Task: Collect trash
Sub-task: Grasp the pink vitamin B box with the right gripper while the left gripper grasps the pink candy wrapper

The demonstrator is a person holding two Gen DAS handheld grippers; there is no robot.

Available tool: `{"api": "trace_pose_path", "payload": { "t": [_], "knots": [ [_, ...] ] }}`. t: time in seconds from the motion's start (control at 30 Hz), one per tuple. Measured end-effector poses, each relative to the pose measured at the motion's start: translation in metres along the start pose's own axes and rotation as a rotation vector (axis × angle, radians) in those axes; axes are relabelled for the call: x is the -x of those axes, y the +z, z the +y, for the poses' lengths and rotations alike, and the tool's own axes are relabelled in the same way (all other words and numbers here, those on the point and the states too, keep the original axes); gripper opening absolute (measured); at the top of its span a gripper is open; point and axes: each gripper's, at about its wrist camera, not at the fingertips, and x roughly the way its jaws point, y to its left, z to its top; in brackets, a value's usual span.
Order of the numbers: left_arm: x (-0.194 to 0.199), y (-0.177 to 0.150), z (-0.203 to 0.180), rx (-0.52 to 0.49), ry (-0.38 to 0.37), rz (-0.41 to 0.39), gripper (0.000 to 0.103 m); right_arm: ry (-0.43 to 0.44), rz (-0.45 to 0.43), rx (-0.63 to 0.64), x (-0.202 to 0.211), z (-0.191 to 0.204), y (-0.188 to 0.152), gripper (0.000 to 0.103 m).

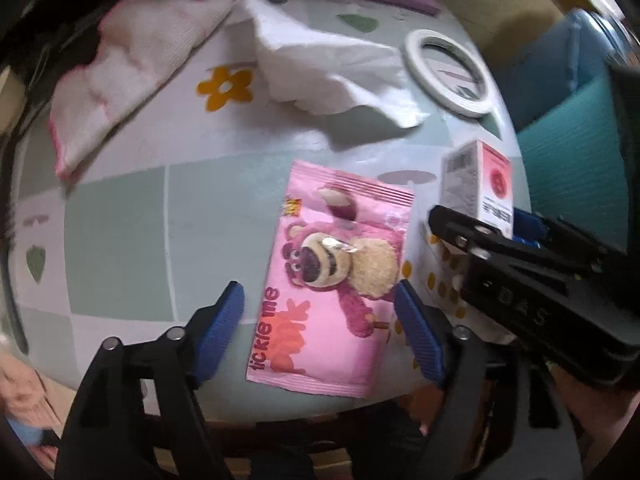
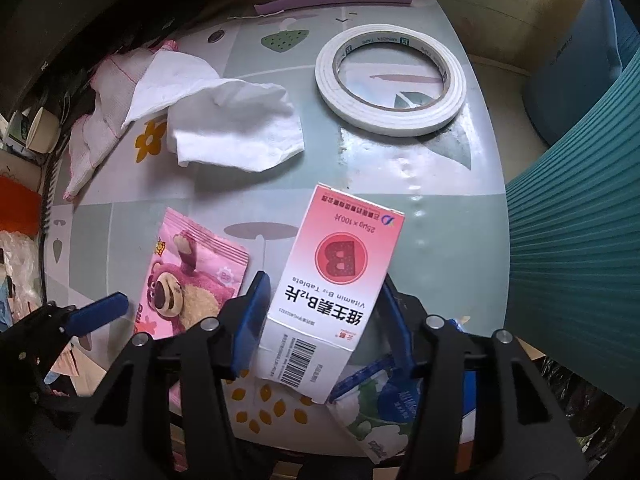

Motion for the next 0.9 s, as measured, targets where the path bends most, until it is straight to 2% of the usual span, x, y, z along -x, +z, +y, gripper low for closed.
{"api": "trace_pose_path", "payload": {
  "t": [0.1,0.2,0.3,0.4,0.5,0.53,0.7,0.9],
  "knots": [
    [-0.001,-0.003,-0.012,-0.053,0.009,0.002,0.076,0.002,-0.002,-0.003,0.001,-0.003,0.0,0.056],
    [-0.016,-0.006,-0.02,-0.091,0.072,0.045,0.077,0.004,-0.002,-0.005,0.0,-0.004,0.0,0.056],
    [-0.021,-0.01,-0.033,-0.163,0.138,0.03,0.077,0.004,-0.003,-0.002,0.0,-0.003,0.0,0.055],
    [-0.022,-0.01,-0.036,-0.149,0.14,0.024,0.075,-0.016,-0.012,0.015,0.001,-0.002,-0.001,0.051],
    [-0.022,-0.006,-0.038,-0.144,0.143,0.016,0.069,-0.032,-0.026,0.019,0.002,-0.002,-0.004,0.045],
    [-0.014,-0.02,-0.032,-0.143,0.142,0.012,0.067,-0.029,-0.03,0.017,0.002,-0.003,-0.005,0.045],
    [-0.008,-0.014,-0.033,-0.127,0.135,-0.002,0.061,-0.024,-0.039,0.007,0.003,-0.004,-0.006,0.044],
    [0.002,-0.012,-0.007,-0.073,0.078,-0.02,0.049,-0.009,-0.043,-0.011,0.004,-0.01,-0.006,0.043]
  ]
}}
